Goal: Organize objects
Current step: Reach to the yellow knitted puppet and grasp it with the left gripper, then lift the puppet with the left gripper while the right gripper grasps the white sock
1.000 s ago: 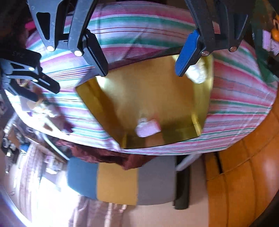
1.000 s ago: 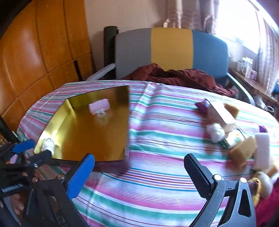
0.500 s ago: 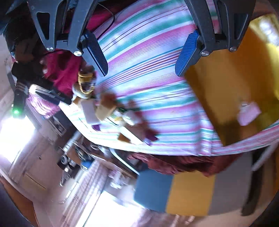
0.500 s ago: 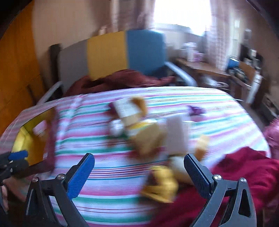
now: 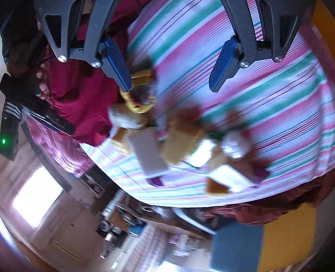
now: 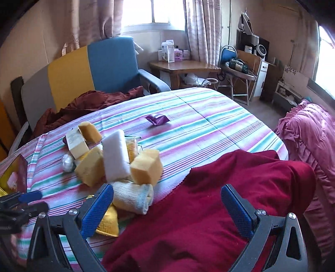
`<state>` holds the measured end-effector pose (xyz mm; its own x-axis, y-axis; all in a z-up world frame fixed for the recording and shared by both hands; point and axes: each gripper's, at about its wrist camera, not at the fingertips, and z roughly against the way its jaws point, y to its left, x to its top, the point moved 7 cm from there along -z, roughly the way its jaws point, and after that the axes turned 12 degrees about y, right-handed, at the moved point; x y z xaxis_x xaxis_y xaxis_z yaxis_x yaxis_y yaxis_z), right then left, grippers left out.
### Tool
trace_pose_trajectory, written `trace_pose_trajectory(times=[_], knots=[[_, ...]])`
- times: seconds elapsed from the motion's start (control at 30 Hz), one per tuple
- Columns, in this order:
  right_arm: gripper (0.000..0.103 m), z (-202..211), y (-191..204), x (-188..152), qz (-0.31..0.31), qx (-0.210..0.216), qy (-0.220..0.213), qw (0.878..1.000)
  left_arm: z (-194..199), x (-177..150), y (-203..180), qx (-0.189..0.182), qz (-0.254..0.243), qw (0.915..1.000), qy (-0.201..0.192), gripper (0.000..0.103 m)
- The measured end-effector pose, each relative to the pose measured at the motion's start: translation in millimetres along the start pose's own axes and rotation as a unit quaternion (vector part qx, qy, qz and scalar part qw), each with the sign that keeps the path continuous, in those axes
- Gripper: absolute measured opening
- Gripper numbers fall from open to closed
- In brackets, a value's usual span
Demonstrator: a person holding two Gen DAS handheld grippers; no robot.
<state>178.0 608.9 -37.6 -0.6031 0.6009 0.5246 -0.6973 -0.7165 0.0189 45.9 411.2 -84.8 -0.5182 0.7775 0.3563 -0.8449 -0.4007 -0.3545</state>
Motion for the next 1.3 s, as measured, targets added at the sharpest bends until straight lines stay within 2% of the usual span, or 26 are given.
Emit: trace_pose_trajectory(times=[0.1, 0.2, 0.3, 0.4, 0.5, 0.53, 0.67, 0.73, 0.83, 0.93, 1.13, 1.23, 1.3], knots=[[0.103, -4.7, -2.4, -1.2, -0.003, 0.004, 0.005, 1.000, -22.2, 5.9, -23.0, -0.003, -0.033, 0.9993, 0.016, 0.076], [0.103, -7.9, -4.6, -1.4, -0.009, 0.009, 0.008, 1.000, -42.2, 9.7, -39.1, -0.022, -0.046, 0.9981, 0.035, 0.076], [0.103, -11.0, -7.4, -1.9, -0.015, 0.011, 0.013, 1.000, -62.2, 13.3, -46.2, -0.013, -0.054, 0.9973, 0.049, 0.075], [0.103, -14.2, -8.8, -2.6, -0.017, 0.011, 0.019, 1.000, -78.9, 13.9, -51.1, -0.018, -0.054, 0.9963, 0.064, 0.068], [0.103, -16.6, -9.1, -2.4, -0.018, 0.013, 0.024, 0.999, -85.5, 9.1, -47.3, -0.002, -0.065, 0.9960, 0.061, 0.046], [0.103, -17.2, -7.9, -2.4, -0.016, 0.014, 0.026, 0.999, -82.6, 7.1, -45.1, -0.008, -0.066, 0.9962, 0.056, 0.041], [0.103, -19.0, 7.6, 0.3, 0.004, 0.029, 0.039, 0.999, -59.9, -7.0, -25.0, -0.018, -0.053, 0.9976, 0.040, 0.037], [0.103, -20.2, 21.0, 3.9, 0.025, 0.040, 0.049, 0.998, -48.9, -18.9, -12.2, -0.003, -0.052, 0.9981, 0.033, 0.037], [0.103, -32.9, 45.8, 7.2, 0.052, 0.054, 0.090, 0.993, -34.6, -37.7, 5.6, 0.016, -0.040, 0.9987, 0.025, 0.037], [0.103, -52.8, 63.6, 9.0, 0.051, 0.066, 0.135, 0.987, -20.3, -52.1, 21.7, 0.036, -0.025, 0.9989, 0.014, 0.037], [0.103, -91.2, 79.7, 7.9, 0.060, 0.025, 0.190, 0.980, -0.2, -75.3, 45.7, 0.043, 0.008, 0.9991, -0.002, 0.037], [0.103, -107.5, 78.5, 3.8, 0.054, 0.008, 0.207, 0.977, 2.1, -78.2, 45.1, 0.049, 0.008, 0.9988, -0.006, 0.037], [0.097, -114.8, 77.2, -1.3, 0.056, 0.001, 0.215, 0.975, 2.9, -79.5, 44.8, 0.048, 0.009, 0.9988, -0.009, 0.037]])
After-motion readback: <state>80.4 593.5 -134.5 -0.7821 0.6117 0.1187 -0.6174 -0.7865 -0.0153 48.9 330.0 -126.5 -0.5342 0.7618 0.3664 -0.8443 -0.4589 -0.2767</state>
